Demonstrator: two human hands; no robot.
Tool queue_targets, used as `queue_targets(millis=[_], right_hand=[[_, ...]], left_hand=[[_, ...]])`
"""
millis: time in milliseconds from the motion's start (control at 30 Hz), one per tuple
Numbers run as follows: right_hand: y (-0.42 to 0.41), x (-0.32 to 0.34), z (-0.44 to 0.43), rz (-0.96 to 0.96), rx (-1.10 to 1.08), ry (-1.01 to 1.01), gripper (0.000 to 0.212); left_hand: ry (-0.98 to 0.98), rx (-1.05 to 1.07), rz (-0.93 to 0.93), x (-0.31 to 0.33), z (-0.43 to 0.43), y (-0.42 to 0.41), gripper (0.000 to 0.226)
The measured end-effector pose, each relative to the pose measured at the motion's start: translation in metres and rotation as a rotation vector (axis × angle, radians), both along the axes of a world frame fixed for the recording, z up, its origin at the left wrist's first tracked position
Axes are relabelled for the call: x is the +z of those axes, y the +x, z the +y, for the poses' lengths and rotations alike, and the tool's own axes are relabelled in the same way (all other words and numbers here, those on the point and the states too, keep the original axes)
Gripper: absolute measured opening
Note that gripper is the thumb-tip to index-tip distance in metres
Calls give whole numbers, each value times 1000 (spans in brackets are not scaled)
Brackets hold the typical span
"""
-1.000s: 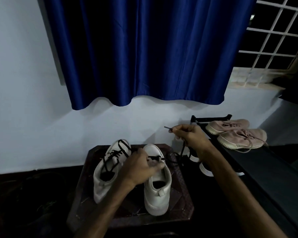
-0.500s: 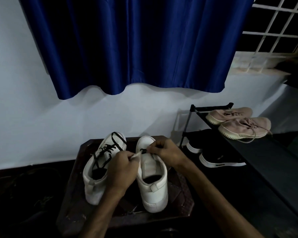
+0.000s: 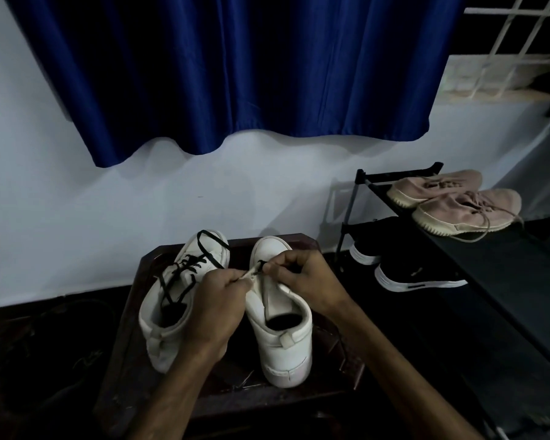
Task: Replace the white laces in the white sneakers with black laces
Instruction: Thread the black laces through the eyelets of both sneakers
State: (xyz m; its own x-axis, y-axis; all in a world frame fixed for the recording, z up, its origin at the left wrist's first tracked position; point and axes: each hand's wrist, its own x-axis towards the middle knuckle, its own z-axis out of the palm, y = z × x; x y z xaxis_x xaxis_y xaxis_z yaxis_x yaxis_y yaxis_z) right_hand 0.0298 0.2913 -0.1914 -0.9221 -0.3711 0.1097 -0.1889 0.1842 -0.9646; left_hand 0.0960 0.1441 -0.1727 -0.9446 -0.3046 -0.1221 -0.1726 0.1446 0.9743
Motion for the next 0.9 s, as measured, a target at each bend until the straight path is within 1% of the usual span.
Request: queue_targets(millis=[67, 167, 300, 333, 367, 400, 433, 500, 533, 567, 633, 667, 700, 733, 767, 833, 867, 900], right_hand=[[0, 1, -1, 55, -8, 83, 9], [-2, 4, -3, 211, -47, 266, 8], [-4, 12, -2, 322, -27, 375, 8], [-4, 15, -1, 334, -21, 410, 8], [-4, 17, 0, 342, -10, 441, 8], [-4, 20, 1, 343, 2, 471, 8], [-3, 23, 2, 347, 13, 500, 9], [-3, 30, 6, 334, 35, 554, 14], [-3, 32, 8, 309, 48, 575, 21], [-4, 35, 11, 277, 73, 591, 34], [-2, 42, 18, 127, 123, 523, 63], [1, 45, 23, 56, 149, 456, 75], [4, 48, 28, 17, 185, 419, 81], [7, 50, 31, 27, 219, 424, 79], [11, 50, 33, 65, 235, 441, 67], [18, 41, 33, 68, 124, 435, 29], [21, 35, 31, 34, 32, 397, 19], [23, 28, 28, -5, -40, 359, 16]], left_hand=[[-9, 17, 11, 0, 1, 1, 34], [-37, 34, 27, 3, 3, 5, 34], [-47, 32, 19, 5, 2, 9, 38], [-14, 30, 5, 4, 2, 10, 42], [66, 14, -16, 5, 2, 11, 45], [153, -6, -19, 5, 4, 14, 45], [196, -26, -8, 5, 6, 16, 39], [159, -21, 32, -2, 13, 19, 21], [151, 4, 48, -6, 19, 20, 13], [138, 28, 51, -10, 25, 21, 5], [82, 88, 70, -18, 34, 19, 23], [49, 113, 90, -21, 38, 18, 27], [11, 141, 110, -23, 42, 17, 24], [-27, 168, 122, -24, 43, 16, 19], [-57, 187, 135, -24, 44, 15, 14], [-81, 179, 155, -28, 44, 14, 11], [-88, 165, 149, -31, 43, 14, 11], [-78, 152, 134, -32, 42, 15, 10]])
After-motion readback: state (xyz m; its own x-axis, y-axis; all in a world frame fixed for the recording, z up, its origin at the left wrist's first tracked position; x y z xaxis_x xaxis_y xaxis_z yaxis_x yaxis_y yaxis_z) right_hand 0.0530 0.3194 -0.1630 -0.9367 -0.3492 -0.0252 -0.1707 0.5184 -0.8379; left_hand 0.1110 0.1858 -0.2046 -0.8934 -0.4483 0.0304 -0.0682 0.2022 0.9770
